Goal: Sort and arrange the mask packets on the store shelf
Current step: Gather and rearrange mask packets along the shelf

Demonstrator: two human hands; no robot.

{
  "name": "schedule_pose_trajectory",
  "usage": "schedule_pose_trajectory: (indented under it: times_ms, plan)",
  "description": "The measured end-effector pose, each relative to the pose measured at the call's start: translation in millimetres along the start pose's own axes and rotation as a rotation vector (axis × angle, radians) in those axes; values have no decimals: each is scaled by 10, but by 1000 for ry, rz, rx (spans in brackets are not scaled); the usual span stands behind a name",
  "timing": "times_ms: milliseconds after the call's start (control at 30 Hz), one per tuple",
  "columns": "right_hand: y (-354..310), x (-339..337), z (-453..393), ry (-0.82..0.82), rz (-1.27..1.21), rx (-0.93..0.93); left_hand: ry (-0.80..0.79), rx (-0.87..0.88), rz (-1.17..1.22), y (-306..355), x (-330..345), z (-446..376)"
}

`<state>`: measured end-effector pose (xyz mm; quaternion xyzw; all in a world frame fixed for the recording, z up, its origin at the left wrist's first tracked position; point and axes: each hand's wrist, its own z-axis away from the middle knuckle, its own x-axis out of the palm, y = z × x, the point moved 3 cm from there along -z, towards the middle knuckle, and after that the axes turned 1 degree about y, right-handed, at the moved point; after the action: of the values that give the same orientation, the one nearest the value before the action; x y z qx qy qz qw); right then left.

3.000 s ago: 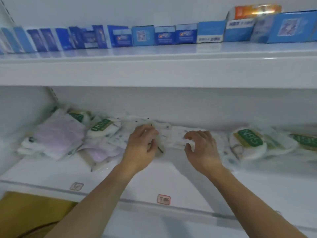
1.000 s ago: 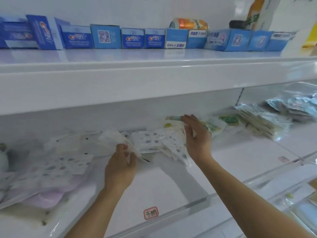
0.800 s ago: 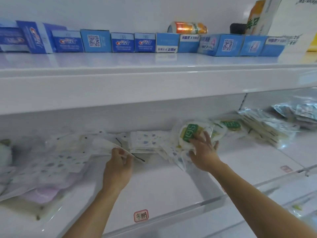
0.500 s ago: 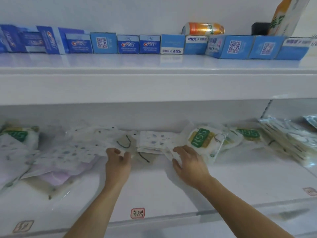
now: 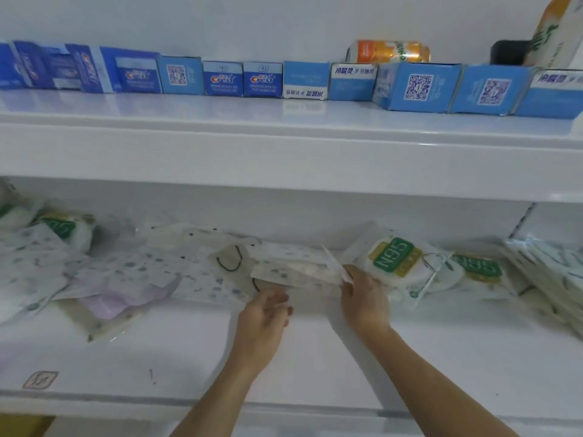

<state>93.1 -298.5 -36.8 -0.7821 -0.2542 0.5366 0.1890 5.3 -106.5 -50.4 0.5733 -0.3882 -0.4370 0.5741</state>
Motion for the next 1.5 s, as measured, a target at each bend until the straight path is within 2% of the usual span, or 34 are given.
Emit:
schedule_pose_trajectory:
  times_ms: [133, 233, 400, 467, 533, 633, 700, 733, 800, 900, 967, 1133, 1200, 1300, 1367, 1433, 1500]
  plan:
    - [-286, 68, 290, 90, -94, -311, -90, 59, 21, 96, 2, 66]
    - [-528, 222, 523, -36, -124, -468, -158, 85, 95, 134, -32, 98]
    - [-706, 361, 648, -146, -163, -549, 87, 63, 172, 199, -84, 143]
    - [-815, 332, 706, -217, -236, -601, 231, -9, 209, 210, -138, 147]
    - [-892, 313, 768, -295, -308, -631, 308, -109, 238, 188, -229, 139]
    - [-915, 342, 731, -313, -454, -492, 357, -169, 239, 144, -444, 100]
    - [-869, 417, 532, -195, -438, -307, 381, -189, 208, 137, -595, 82]
    - [-842, 470, 402, -170, -371, -215, 389, -206, 204, 135, -668, 79]
    - [-818, 579, 172, -261, -116, -79, 386, -227, 208, 131, -807, 65]
    - [-763, 729, -13, -377, 192, -81, 353, -257, 221, 128, -979, 46]
    - [-725, 752, -97, -313, 174, -94, 314, -275, 243, 131, -1054, 43]
    - [-654, 620, -171, -75, -246, 143, 207, -320, 298, 161, -1110, -6]
    - [-704, 539, -90, 24, -283, 131, 183, -340, 299, 197, -1094, -44]
    - [-840, 458, 100, 146, -229, -68, 145, -363, 260, 216, -1005, -163]
    - [-890, 426, 233, 232, -216, -241, 132, -362, 317, 239, -885, -228]
    - [-909, 429, 367, 286, -136, -424, 68, -384, 536, 303, -760, -249]
    - [-924, 464, 499, 269, -35, -546, -40, -441, 698, 328, -673, -291]
